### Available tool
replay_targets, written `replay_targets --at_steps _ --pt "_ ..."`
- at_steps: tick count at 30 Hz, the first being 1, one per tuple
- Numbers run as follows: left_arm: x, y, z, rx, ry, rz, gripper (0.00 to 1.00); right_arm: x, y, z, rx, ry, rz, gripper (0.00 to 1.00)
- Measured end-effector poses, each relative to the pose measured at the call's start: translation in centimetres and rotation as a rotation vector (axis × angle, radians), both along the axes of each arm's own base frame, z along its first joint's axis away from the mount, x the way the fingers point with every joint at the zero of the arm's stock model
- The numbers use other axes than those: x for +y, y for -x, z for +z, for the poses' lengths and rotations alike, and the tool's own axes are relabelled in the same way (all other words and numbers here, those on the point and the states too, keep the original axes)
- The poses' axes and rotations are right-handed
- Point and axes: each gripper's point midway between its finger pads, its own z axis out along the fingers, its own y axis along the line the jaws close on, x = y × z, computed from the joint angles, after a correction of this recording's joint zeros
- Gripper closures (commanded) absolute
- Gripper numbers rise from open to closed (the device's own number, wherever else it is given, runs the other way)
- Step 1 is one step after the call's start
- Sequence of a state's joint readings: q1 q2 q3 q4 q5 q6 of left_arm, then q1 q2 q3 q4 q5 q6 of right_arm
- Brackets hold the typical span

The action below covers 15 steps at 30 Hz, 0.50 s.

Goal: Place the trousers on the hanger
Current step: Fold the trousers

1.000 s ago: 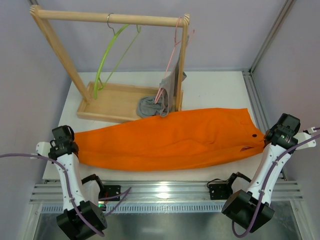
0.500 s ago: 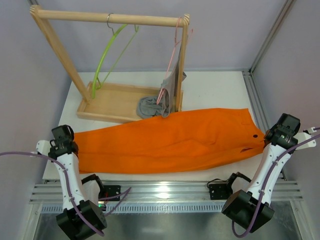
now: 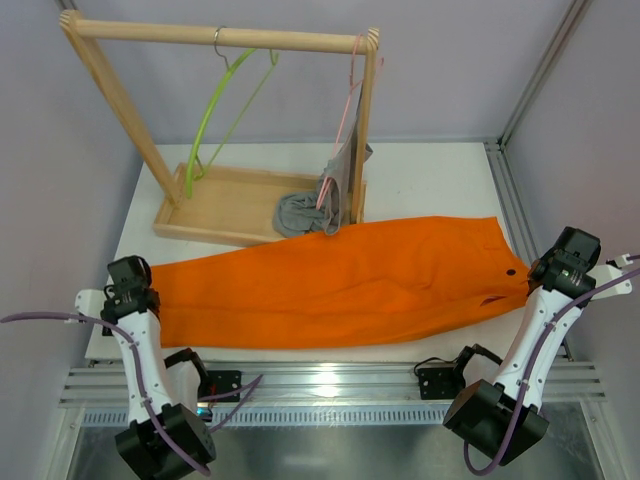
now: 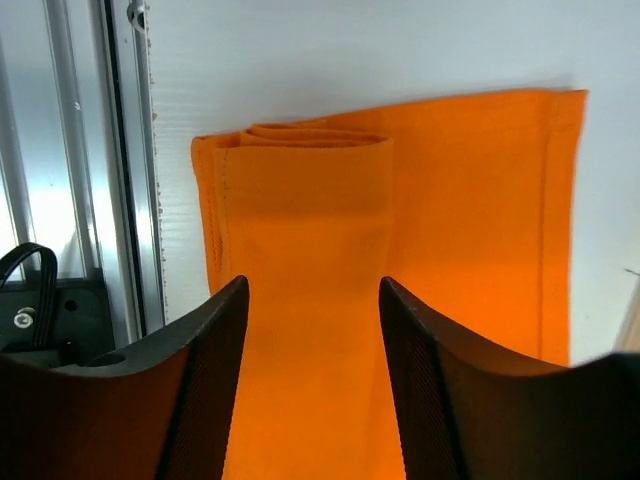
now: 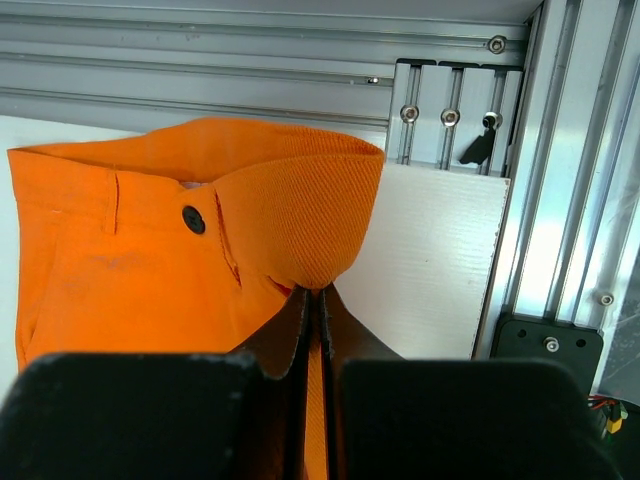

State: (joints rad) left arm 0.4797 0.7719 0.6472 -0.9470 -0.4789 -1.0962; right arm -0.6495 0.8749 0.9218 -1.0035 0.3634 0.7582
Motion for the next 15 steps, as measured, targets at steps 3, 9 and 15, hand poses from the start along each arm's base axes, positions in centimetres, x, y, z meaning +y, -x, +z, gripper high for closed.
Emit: replay_targets --at_steps 3,9,15 --pt "-0.7 0.7 -3.0 0.048 0.059 0.031 0.41 0.0 0.0 0.0 -0.001 -0.001 0.001 0.96" --pt "-1.6 0.6 -7.3 0.191 0.182 0.034 0.41 0.0 -0.2 -0.3 -0.013 0.009 0.014 0.96" --pt "-0.8 -2.0 -8.3 0.279 0.253 0.011 0.42 0.1 -0.3 -1.7 -0.005 -0.006 0.021 0.96"
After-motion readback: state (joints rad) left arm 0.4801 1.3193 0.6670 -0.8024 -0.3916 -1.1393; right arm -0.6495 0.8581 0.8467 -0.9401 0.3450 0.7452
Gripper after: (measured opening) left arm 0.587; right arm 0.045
